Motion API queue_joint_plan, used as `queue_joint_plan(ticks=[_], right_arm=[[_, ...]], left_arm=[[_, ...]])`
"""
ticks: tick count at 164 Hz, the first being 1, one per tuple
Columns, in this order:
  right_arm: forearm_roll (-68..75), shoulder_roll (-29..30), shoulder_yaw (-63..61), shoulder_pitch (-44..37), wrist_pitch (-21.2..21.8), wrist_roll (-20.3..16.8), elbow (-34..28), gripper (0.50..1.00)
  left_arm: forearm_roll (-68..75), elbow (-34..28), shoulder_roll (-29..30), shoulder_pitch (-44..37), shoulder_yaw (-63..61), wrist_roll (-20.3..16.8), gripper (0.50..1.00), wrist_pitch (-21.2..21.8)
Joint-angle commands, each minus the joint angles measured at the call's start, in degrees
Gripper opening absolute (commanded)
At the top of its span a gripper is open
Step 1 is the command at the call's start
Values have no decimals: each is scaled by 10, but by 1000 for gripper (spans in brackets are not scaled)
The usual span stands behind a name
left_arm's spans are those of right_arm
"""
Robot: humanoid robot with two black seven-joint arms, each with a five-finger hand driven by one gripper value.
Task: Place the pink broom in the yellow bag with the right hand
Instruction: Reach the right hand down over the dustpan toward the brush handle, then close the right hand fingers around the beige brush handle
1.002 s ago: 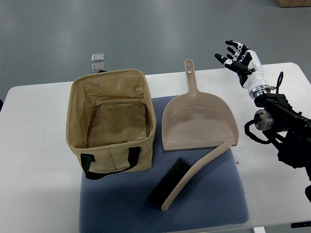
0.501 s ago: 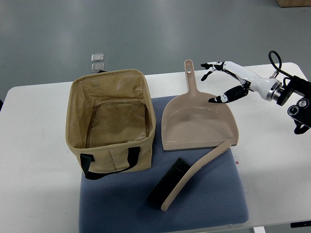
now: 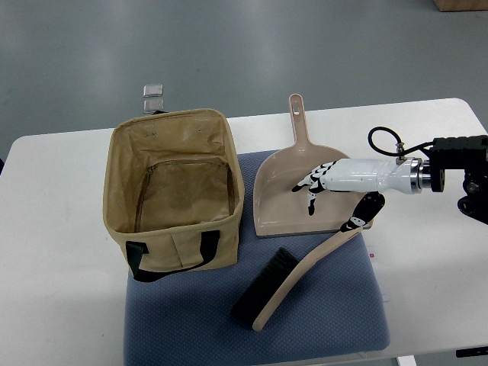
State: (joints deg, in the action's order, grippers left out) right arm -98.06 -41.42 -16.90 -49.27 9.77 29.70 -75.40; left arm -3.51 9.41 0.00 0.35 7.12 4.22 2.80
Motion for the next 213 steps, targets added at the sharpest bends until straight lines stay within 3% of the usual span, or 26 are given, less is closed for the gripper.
queue_joint_plan(ticks=[1,100,124,213], right_arm=[[-1,-2,4,-1,2,-3,-18,928],[-6,20,2,45,-5,-26,-25,928],[-6,29,1,52,-17,-54,-19,928],[-8,36,-1,73,-31,-56,-19,926]], left_arm=[[0,0,0,0,0,0,1000,0],[0,0,0,0,0,0,1000,0],[0,0,0,0,0,0,1000,0],[0,0,0,0,0,0,1000,0]])
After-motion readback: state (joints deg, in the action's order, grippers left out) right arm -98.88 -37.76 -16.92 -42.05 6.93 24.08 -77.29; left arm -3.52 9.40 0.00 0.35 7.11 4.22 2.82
